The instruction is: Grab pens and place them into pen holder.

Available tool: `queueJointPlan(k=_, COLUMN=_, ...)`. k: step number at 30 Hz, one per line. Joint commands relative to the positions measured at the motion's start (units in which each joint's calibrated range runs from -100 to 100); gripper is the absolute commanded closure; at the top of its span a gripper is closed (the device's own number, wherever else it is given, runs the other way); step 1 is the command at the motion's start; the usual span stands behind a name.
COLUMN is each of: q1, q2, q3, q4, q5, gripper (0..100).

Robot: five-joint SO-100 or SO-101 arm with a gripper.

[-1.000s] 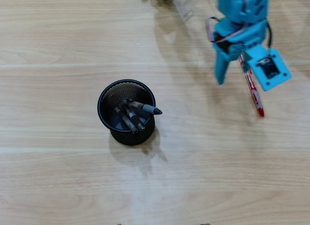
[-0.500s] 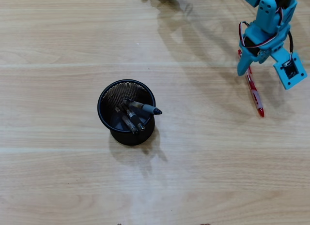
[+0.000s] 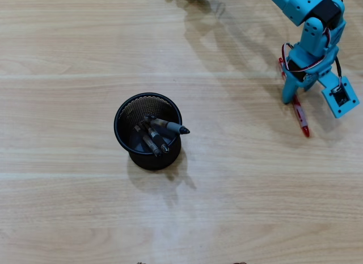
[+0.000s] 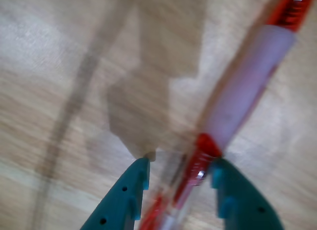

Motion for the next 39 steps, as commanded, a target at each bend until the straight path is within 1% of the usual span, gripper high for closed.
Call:
queueJointPlan(k=1, q1=3.06, q2=-0.52, q3=-0.57, q4=-0.28, q5=-0.18, gripper=99)
queueJointPlan(k=2, q1=3.79, q2=-1.11, q3=-0.57, q4=-0.19, q5=-0.12, gripper=97)
queueJointPlan(k=6, q1=7.41, q2=-9.23, q3=1.33, q4=0.07, q5=0.82, gripper=98)
queueJointPlan(k=12, q1=17.98, q2=-30.11, q3=7.03, q4=-2.26, q5=7.82, gripper=98)
queueJointPlan(k=14, q1=23.06, q2=-37.46, q3=9.39, q4=-6.04, q5=11.32, gripper=98)
queueJointPlan(k=17, q1=31.37, q2=-46.42, q3=15.18, q4=-16.61, q5=14.72, gripper=98)
queueJointPlan(k=20, q1=38.95, q2=-52.93, q3=24.14, q4=-28.98, q5=15.66, gripper=98)
queueJointPlan(k=23, q1=44.35, q2=-57.24, q3=34.28, q4=-36.38, q5=15.4, gripper=98)
queueJointPlan(k=26, q1=46.69, q2=-58.34, q3=41.8, q4=-38.44, q5=15.3, gripper=98)
queueJointPlan(k=29, q1=47.09, q2=-57.92, q3=43.79, q4=-38.35, q5=14.51, gripper=98)
queueJointPlan(k=39, q1=45.56, q2=-53.44, q3=37.91, q4=-38.44, q5=14.46, gripper=95)
